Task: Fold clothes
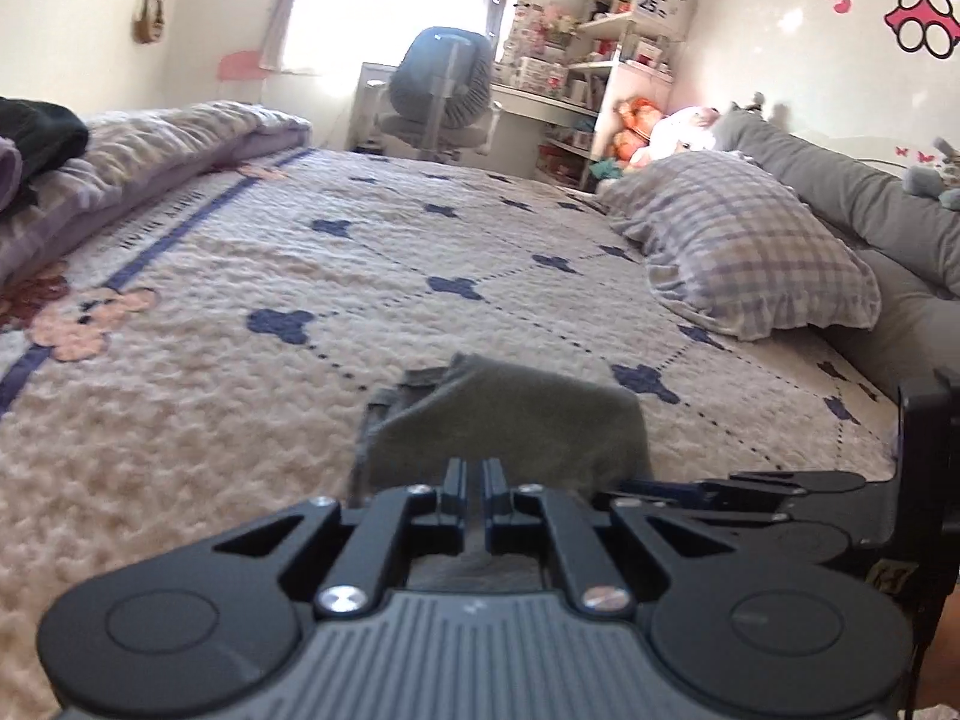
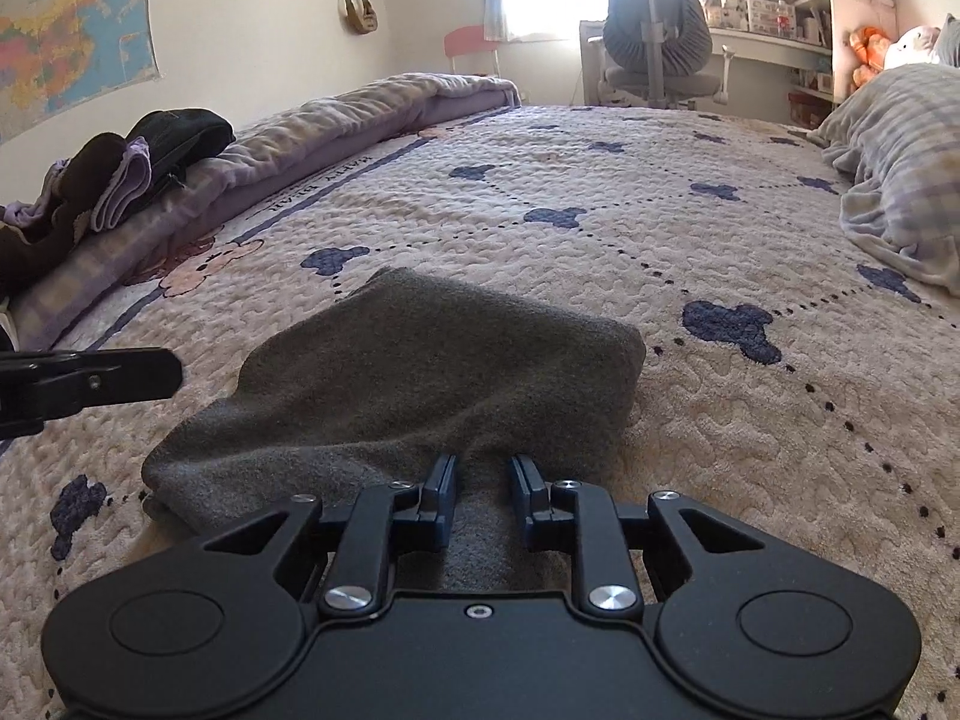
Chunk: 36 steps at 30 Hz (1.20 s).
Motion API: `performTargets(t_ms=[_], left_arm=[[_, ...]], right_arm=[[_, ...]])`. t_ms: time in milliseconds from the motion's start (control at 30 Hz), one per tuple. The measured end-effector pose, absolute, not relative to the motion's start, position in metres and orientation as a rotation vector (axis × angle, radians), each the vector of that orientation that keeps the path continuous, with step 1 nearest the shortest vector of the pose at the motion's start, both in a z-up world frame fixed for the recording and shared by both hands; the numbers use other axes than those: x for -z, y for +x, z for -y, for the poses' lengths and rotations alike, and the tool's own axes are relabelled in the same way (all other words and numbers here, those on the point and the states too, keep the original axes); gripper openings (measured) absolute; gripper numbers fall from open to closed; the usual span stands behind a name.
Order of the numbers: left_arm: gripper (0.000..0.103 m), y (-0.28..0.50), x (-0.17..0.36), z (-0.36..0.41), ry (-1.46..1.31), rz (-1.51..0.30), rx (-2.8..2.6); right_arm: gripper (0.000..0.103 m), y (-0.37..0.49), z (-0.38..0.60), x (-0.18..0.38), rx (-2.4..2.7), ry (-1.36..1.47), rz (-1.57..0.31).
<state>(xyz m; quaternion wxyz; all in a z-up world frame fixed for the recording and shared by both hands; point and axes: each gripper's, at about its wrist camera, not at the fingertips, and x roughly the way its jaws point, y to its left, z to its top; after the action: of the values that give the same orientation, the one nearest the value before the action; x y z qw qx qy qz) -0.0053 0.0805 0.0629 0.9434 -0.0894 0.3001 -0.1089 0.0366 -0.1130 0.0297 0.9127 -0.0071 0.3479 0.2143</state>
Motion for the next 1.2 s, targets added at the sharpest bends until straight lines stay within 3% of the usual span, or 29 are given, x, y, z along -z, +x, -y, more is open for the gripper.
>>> performTargets(t_ms=[133,433,600,733,833,967,1200], left_arm=[[0.004,0.020,-0.025,-0.076,-0.189,-0.722,0.229],[0.003,0.021,-0.018,-0.085,-0.262,-0.735,0.233],[0.003,0.023,-0.019,-0.087,-0.274,-0.742,0.227],[0.003,0.023,-0.020,-0.086,-0.271,-0.743,0.223],[0.003,0.023,-0.020,-0.087,-0.276,-0.743,0.223],[0.003,0.024,-0.019,-0.087,-0.285,-0.747,0.221],[0.003,0.025,-0.019,-0.090,-0.310,-0.755,0.221]], right_arm=[[0.021,0.035,0.114,-0.036,-0.428,-0.015,-0.718],[0.023,-0.009,0.114,-0.023,-0.453,-0.056,-0.680],[0.021,0.015,0.124,-0.046,-0.461,0.023,-0.762],[0.030,0.041,0.124,-0.064,-0.417,0.040,-0.702],[0.030,0.076,0.118,-0.056,-0.405,0.050,-0.751],[0.029,0.092,0.107,-0.032,-0.404,-0.028,-0.783],[0.032,0.087,0.074,-0.057,-0.456,-0.146,-0.721]])
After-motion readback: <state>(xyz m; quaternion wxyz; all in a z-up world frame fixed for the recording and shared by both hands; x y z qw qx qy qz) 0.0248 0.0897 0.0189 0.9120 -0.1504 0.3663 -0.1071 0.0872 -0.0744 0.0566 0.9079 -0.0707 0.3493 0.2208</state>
